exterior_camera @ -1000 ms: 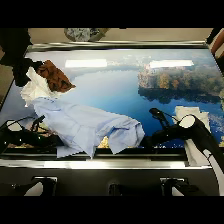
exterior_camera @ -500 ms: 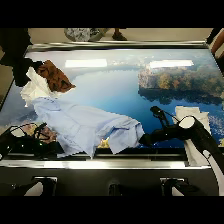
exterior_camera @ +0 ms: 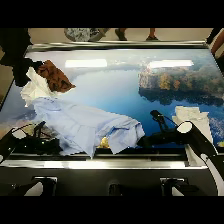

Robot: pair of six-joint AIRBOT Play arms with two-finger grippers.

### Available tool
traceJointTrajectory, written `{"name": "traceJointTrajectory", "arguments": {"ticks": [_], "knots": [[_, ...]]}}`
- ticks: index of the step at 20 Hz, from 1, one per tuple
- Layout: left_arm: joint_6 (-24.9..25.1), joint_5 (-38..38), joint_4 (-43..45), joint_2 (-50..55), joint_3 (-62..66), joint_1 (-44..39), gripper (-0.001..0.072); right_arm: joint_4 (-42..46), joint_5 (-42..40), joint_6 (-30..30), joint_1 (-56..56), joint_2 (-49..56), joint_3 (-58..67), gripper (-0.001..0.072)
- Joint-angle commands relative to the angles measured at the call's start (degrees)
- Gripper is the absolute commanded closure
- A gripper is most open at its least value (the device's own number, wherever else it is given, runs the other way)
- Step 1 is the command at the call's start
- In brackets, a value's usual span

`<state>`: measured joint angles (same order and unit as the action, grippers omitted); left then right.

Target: Fold the shirts.

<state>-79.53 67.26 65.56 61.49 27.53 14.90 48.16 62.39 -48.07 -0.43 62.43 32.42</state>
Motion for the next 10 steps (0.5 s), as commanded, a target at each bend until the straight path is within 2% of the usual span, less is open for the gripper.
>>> {"name": "traceJointTrajectory", "arguments": {"ticks": [1, 4, 6, 7, 8, 9, 10], "knots": [[0.3, -0.9, 0.5, 0.0, -0.1, 0.0, 0.0677, -3.8, -2.8, 0.3, 0.0, 0.5, -0.8, 0.0011], [0.3, -0.9, 0.4, 0.0, -0.1, 0.0, 0.0677, -7.7, -2.6, 0.9, 3.3, 4.4, -0.8, 0.0011], [0.3, -0.8, 0.4, -0.3, -0.1, 0.0, 0.0677, -9.2, -6.3, 1.0, 8.5, 6.9, -0.8, 0.0022], [0.3, -0.8, 0.4, -0.7, 0.0, 0.0, 0.0677, -9.1, -9.2, 1.0, 10.3, 7.2, -0.7, 0.0195], [0.3, -0.7, 0.5, -1.2, 0.5, 0.0, 0.0677, -9.0, -10.0, 0.9, 10.4, 7.2, -0.2, 0.0618], [0.7, -0.7, 0.5, -2.0, 1.3, 0.0, 0.0678, -8.8, -9.9, 1.1, 10.0, 7.0, 0.9, 0.0668], [1.0, -0.7, 0.4, -3.4, 2.7, 0.0, 0.0678, -7.2, -9.3, 2.5, 9.8, 6.3, 2.8, 0.0669]]}}
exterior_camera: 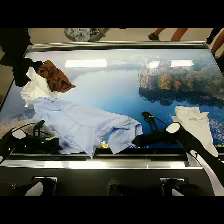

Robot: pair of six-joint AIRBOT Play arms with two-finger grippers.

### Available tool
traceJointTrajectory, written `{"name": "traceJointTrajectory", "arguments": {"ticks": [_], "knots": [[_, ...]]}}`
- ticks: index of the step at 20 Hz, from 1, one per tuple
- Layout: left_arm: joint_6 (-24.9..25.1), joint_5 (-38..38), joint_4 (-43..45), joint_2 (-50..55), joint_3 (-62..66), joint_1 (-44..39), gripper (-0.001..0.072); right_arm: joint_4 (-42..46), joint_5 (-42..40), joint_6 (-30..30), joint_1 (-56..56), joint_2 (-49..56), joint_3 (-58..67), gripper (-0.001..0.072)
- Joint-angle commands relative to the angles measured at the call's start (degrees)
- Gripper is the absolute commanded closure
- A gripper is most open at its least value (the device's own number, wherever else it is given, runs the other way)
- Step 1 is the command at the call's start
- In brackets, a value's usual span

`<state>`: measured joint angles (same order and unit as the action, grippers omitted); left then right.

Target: Fold the shirts.

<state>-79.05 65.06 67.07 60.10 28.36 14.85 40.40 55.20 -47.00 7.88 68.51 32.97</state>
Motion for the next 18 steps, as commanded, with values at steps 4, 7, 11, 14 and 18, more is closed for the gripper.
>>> {"name": "traceJointTrajectory", "arguments": {"ticks": [4, 7, 11, 14, 18], "knots": [[-0.1, 2.1, -1.1, -12.7, 15.4, 0.1, 0.0679, 16.6, 4.0, -1.1, 1.2, -7.4, 18.0, 0.0669], [-7.6, -2.7, -1.0, -21.6, 37.6, 0.4, 0.068, 35.8, 4.2, -11.6, 1.2, -16.3, 39.0, 0.0669], [-15.7, -7.8, 9.7, -22.2, 67.5, 3.5, 0.068, 62.0, 7.7, -23.6, 1.2, -22.8, 67.5, 0.0669], [-16.8, -0.4, 10.2, -21.5, 72.1, 4.0, 0.068, 63.8, 21.1, -20.3, 1.2, -23.3, 76.3, 0.0669], [-17.9, 4.3, 8.8, -22.7, 72.3, 4.0, 0.0679, 64.1, 33.0, -14.9, 1.2, -23.5, 76.5, 0.0668]]}}
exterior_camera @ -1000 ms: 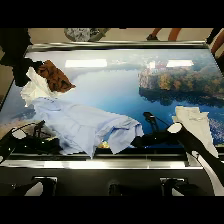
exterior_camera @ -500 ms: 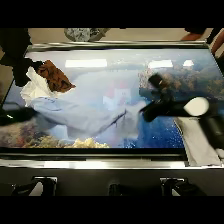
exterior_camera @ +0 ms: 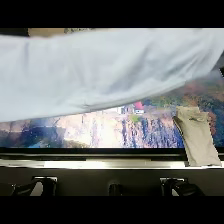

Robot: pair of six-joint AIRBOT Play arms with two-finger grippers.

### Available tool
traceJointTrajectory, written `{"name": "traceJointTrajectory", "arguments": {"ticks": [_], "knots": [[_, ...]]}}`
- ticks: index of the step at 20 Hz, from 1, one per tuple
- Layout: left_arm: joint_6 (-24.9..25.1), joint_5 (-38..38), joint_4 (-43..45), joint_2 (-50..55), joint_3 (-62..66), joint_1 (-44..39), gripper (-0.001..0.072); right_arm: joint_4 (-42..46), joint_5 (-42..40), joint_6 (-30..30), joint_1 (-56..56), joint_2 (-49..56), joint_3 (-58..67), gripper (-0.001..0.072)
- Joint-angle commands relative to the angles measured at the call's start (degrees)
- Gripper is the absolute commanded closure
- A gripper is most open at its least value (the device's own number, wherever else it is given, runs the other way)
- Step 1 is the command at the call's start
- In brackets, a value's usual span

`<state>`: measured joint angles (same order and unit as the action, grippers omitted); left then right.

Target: Fold the shirts.

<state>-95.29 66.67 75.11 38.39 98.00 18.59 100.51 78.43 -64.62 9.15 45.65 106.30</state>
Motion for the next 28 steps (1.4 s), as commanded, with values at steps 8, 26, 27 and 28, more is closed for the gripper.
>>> {"name": "traceJointTrajectory", "arguments": {"ticks": [8, 26, 27, 28], "knots": [[-1.6, 8.7, 0.3, -1.6, 3.2, 0.2, 0.0679, 8.8, 18.5, 6.1, 0.0, -1.5, 3.1, 0.0667], [7.3, 2.2, -17.0, -5.7, -46.9, -0.7, 0.0681, 4.6, 0.9, -0.2, 0.0, 1.2, -42.0, 0.0666], [9.0, -3.0, -18.9, -2.3, -48.7, -2.1, 0.0681, 4.5, -6.5, -3.8, -0.1, 4.9, -44.6, 0.0667], [10.2, -7.2, -19.1, 1.6, -48.9, -3.8, 0.0681, 4.4, -11.2, -7.0, -0.1, 9.7, -45.1, 0.0667]]}}
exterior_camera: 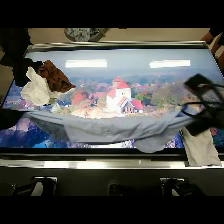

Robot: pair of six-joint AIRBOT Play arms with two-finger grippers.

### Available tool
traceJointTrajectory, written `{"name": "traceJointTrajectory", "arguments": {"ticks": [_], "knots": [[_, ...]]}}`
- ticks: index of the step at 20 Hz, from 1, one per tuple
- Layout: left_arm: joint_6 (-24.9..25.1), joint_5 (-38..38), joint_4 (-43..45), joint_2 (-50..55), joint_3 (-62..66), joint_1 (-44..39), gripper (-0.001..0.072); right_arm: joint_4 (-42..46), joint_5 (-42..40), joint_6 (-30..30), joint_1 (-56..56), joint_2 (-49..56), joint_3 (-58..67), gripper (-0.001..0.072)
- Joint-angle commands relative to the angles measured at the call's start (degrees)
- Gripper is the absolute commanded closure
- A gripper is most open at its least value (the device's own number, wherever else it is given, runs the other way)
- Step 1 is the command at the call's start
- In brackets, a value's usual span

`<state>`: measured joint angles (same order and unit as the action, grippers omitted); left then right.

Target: Fold the shirts.

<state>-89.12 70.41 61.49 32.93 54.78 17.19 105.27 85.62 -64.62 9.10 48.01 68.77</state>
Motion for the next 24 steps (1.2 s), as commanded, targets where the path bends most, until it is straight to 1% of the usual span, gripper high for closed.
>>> {"name": "traceJointTrajectory", "arguments": {"ticks": [1, 3, 4, 5, 7, 8, 9, 10, 11, 12, 13, 15, 16, 17, 18, 20, 21, 23, 24], "knots": [[5.3, -14.8, -5.5, 11.6, -5.4, -4.3, 0.068, -1.3, -22.5, -8.8, 0.0, 12.1, -7.4, 0.0667], [7.1, -20.7, -5.5, 20.9, -4.7, -7.5, 0.0679, -4.0, -30.8, -12.0, 0.0, 21.3, -7.2, 0.0666], [7.1, -22.9, -5.6, 25.3, -4.5, -8.5, 0.0678, -6.3, -33.5, -12.9, 0.0, 25.4, -6.9, 0.0666], [7.1, -24.9, -6.7, 29.6, -4.4, -9.3, 0.0678, -8.9, -35.2, -13.6, 0.0, 29.2, -6.1, 0.0666], [7.1, -26.1, -11.7, 35.3, -4.4, -9.1, 0.0675, -11.6, -36.6, -15.8, 0.0, 34.0, -3.6, 0.0665], [7.1, -26.2, -14.2, 36.8, -4.4, -8.7, 0.0564, -11.8, -37.8, -17.3, 0.0, 34.8, -2.1, 0.0617], [7.1, -26.1, -15.0, 37.1, -4.4, -8.2, 0.0211, -11.6, -38.7, -17.7, 0.0, 34.7, -0.7, 0.0459], [7.5, -24.7, -14.5, 36.8, -3.7, -7.2, -0.0011, -11.3, -38.6, -16.6, 0.0, 34.5, 1.4, 0.031], [8.5, -21.2, -12.8, 36.5, -2.0, -5.5, -0.0008, -9.9, -36.9, -13.6, 0.0, 34.1, 3.9, 0.0137], [8.6, -16.2, -9.4, 36.1, 0.6, -3.1, -0.0008, -7.4, -34.2, -10.5, -0.3, 33.6, 6.9, 0.0063], [8.6, -11.1, -5.6, 35.9, 3.3, -0.8, -0.0007, -6.9, -31.6, -7.9, -1.5, 33.2, 9.4, 0.006], [7.0, 0.4, 3.2, 35.6, 7.5, 3.9, -0.0007, -9.1, -25.9, -6.5, -8.0, 32.6, 12.7, 0.006], [6.4, 5.0, 7.1, 35.3, 7.7, 5.9, -0.0008, -12.5, -22.6, -4.9, -12.0, 32.6, 12.9, 0.0062], [6.0, 7.9, 10.2, 35.1, 6.8, 7.2, -0.0007, -17.3, -17.8, -1.8, -16.0, 33.0, 12.6, 0.0064], [6.0, 9.3, 11.8, 34.7, 4.6, 8.0, -0.0007, -23.9, -12.0, 2.3, -19.6, 33.5, 11.7, 0.0064], [6.0, 9.2, 11.5, 34.0, -2.7, 8.1, -0.0007, -35.8, -4.8, 9.8, -23.6, 33.6, 7.1, 0.0048], [6.1, 8.7, 10.2, 34.0, -6.1, 7.6, -0.0007, -39.9, -2.4, 12.2, -23.9, 33.5, 4.2, 0.0008], [6.9, 5.6, 6.3, 34.0, -12.1, 5.9, -0.0007, -45.9, 0.2, 15.2, -21.8, 33.5, -2.0, 0.0006], [6.9, 3.4, 4.7, 34.0, -14.0, 5.0, -0.0007, -47.8, -0.6, 15.7, -19.6, 33.5, -5.0, 0.0004]]}}
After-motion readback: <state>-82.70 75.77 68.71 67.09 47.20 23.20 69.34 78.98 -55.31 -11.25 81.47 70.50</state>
